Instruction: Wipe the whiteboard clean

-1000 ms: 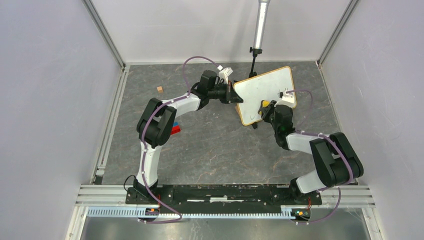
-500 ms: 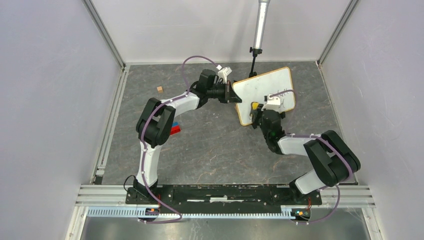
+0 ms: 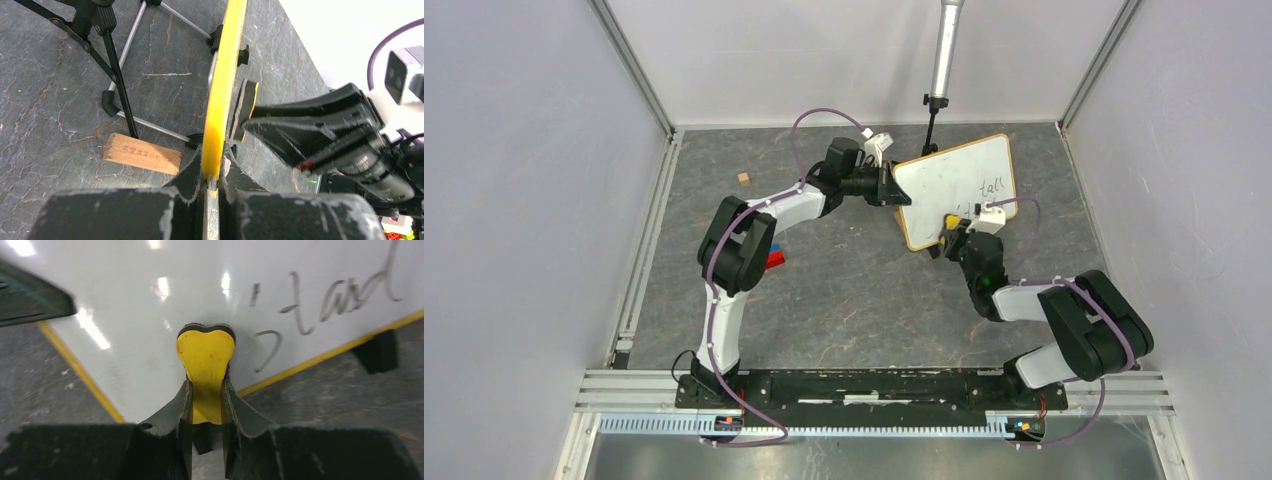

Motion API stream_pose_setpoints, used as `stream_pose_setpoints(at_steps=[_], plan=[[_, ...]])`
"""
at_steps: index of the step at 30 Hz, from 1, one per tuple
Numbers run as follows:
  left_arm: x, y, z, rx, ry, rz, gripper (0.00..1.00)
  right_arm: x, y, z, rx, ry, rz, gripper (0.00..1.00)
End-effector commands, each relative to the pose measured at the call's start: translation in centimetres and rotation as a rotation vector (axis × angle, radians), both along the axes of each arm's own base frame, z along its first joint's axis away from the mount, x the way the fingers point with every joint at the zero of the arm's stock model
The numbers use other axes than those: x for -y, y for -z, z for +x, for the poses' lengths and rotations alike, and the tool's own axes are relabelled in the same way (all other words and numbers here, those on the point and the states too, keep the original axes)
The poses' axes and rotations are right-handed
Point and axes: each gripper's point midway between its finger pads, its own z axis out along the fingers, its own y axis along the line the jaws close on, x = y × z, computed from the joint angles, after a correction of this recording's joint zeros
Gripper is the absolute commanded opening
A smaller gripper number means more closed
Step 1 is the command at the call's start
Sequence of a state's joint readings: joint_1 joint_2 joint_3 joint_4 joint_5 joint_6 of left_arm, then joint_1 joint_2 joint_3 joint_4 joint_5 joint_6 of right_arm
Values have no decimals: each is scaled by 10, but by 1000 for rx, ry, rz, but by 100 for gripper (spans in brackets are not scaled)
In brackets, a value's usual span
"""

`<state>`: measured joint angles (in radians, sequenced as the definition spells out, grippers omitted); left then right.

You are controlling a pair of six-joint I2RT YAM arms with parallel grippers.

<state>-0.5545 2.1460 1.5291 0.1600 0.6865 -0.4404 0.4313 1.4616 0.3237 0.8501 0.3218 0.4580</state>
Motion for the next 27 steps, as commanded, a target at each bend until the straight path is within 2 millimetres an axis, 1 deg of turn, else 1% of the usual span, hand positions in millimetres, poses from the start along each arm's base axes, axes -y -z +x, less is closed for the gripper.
stream_pose_setpoints(at_steps=[1, 4, 6, 8, 9, 11, 16, 18, 21, 23, 25, 27], plan=[[-20, 58, -4, -26, -21, 185, 2, 7, 12, -2, -43, -30, -32, 17], [-19, 58, -4, -29, -23, 181, 2, -27, 9, 1, -30, -143, -22, 17], [-18, 59, -4, -32, -20, 179, 2, -45, 6, 5, -25, -182, -51, 18], [-19, 59, -4, -31, -20, 179, 2, -57, -4, 5, 17, -217, -52, 19], [-19, 59, -4, -32, -21, 180, 2, -59, -10, 5, 41, -221, -49, 19], [-19, 60, -5, -35, -21, 181, 2, -57, -20, 7, 82, -214, -59, 20], [-17, 62, -5, -56, -23, 173, 2, -37, -35, 21, 135, -130, -97, 20], [-18, 62, -3, -57, -33, 183, 4, -37, -40, 25, 156, -138, -85, 20], [-21, 62, 0, -46, -58, 197, 19, -46, -45, 26, 179, -191, -67, 19], [-21, 60, 0, -51, -64, 186, 30, -50, -55, 23, 226, -219, -47, 21], [-19, 57, -1, -54, -76, 156, 39, -51, -60, 22, 245, -224, -48, 23], [-17, 55, -3, -60, -86, 130, 47, -50, -62, 25, 248, -218, -56, 24]])
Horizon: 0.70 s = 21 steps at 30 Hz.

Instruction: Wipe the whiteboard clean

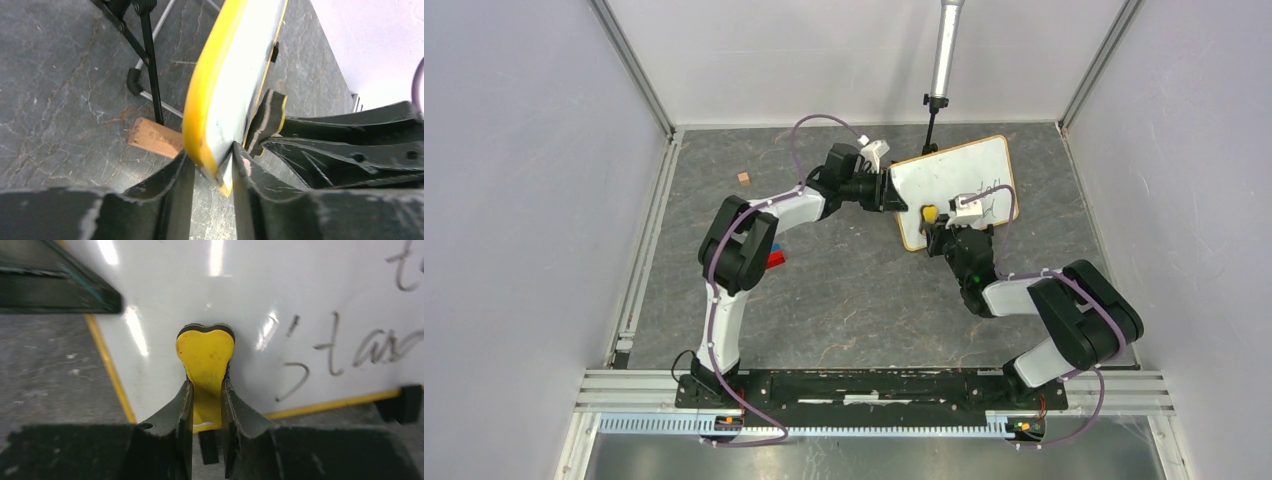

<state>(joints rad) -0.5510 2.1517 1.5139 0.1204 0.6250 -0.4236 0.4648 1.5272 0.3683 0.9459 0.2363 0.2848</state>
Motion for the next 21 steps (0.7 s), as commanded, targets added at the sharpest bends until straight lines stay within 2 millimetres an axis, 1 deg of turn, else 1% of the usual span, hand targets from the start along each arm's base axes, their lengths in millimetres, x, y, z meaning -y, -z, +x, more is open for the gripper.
stream_pose_setpoints(at_steps=[1, 4, 7, 11, 13, 17, 21], plan=[[-7, 33, -7, -37, -42, 54, 50, -22, -47, 16, 143, -70, 63, 25], [-7, 31, -8, -33, -59, 26, 58, -21, -35, 17, 89, -57, 46, 30], [-3, 28, -12, -31, -68, -13, 61, -12, -26, 13, 56, -25, 26, 41], [9, 23, -20, -24, -70, -62, 63, -4, -22, 7, 35, -6, 3, 61], [13, 26, -22, -28, -79, -65, 59, -1, -23, 3, 38, 0, -2, 67], [16, 31, -23, -39, -98, -67, 54, 2, -30, 7, 48, 12, -30, 67], [19, 31, -22, -27, -112, -64, 50, -2, -34, 15, 50, -11, -62, 58]])
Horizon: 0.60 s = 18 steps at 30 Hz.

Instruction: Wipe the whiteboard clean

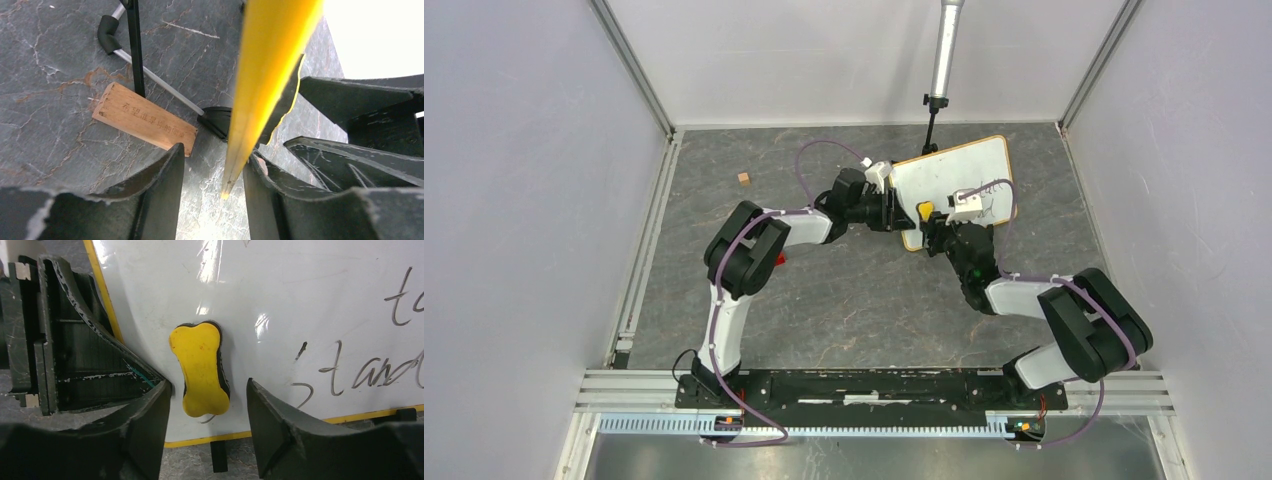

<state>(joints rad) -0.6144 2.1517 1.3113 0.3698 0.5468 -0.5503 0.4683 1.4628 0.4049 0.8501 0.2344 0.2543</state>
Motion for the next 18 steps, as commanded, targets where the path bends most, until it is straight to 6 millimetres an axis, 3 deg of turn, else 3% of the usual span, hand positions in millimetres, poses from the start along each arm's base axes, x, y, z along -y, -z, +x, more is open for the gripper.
stream_pose_setpoints(at_steps=[1, 4, 8, 13, 18], plan=[[6, -6, 10, 26, -63, -24, 49, -3, -17, 15, 34, -10, -46, 55], [9, -7, 11, 39, -83, -17, 44, -4, -12, 18, 16, -17, -64, 51], [11, -8, 11, 70, -130, 18, 28, -4, -5, 21, -12, -35, -49, 50], [13, -8, 10, 104, -167, 47, 14, 4, 7, 24, -59, -9, -40, 40], [7, -2, 9, 102, -181, 87, 8, 10, 12, 17, -70, 2, -39, 32]])
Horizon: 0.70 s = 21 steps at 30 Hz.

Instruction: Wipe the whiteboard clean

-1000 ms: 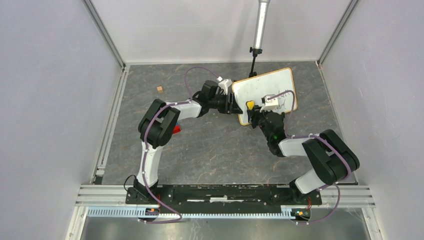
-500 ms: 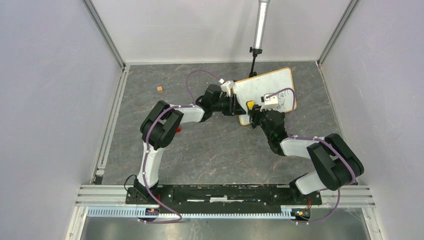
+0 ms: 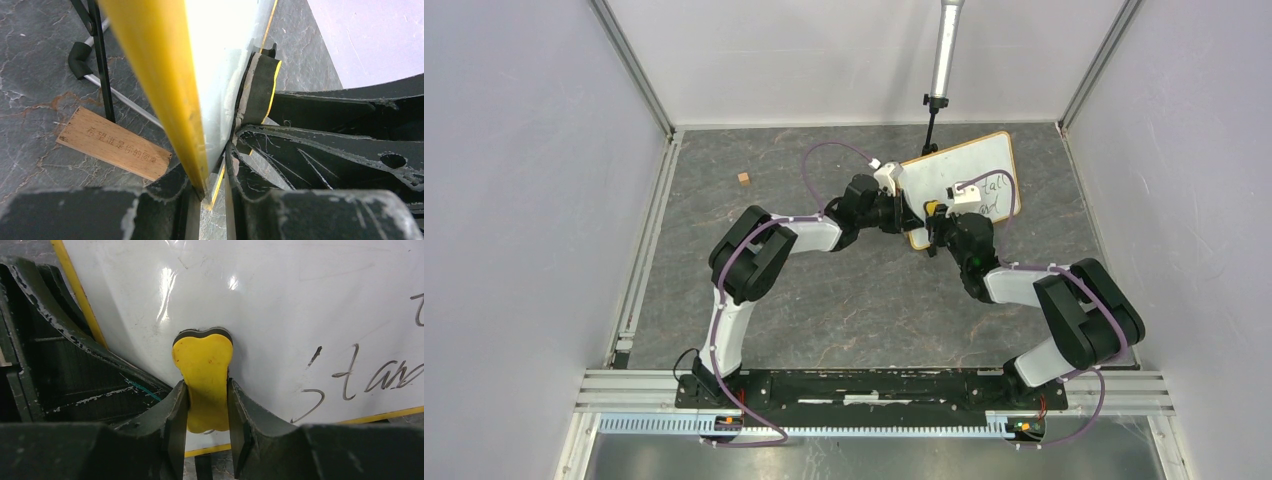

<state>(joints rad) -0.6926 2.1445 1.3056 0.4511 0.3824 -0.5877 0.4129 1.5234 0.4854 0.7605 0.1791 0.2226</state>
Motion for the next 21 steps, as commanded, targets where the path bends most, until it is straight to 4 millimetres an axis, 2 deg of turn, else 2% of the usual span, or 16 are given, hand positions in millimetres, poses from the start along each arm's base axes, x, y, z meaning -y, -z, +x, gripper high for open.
stream_pose_setpoints(at_steps=[1, 5, 12, 16, 19, 21], plan=[[-20, 10, 8, 23, -96, 100, 7, 3, 1, -2, -10, 9, 8, 30], [-23, 14, 4, 6, -60, 111, 2, 2, 8, -6, -28, -6, 6, 26], [-32, 17, -10, -73, -11, 64, 2, -8, 22, -19, -54, -68, 49, 26], [-31, 17, -10, -71, -5, 65, 2, -9, 30, -24, -70, -72, 67, 25], [-30, 21, -12, -84, -5, 57, 2, -7, 26, -20, -43, -67, 59, 25], [-28, 24, -13, -101, 1, 48, 2, -1, 25, -14, -30, -38, 21, 20]])
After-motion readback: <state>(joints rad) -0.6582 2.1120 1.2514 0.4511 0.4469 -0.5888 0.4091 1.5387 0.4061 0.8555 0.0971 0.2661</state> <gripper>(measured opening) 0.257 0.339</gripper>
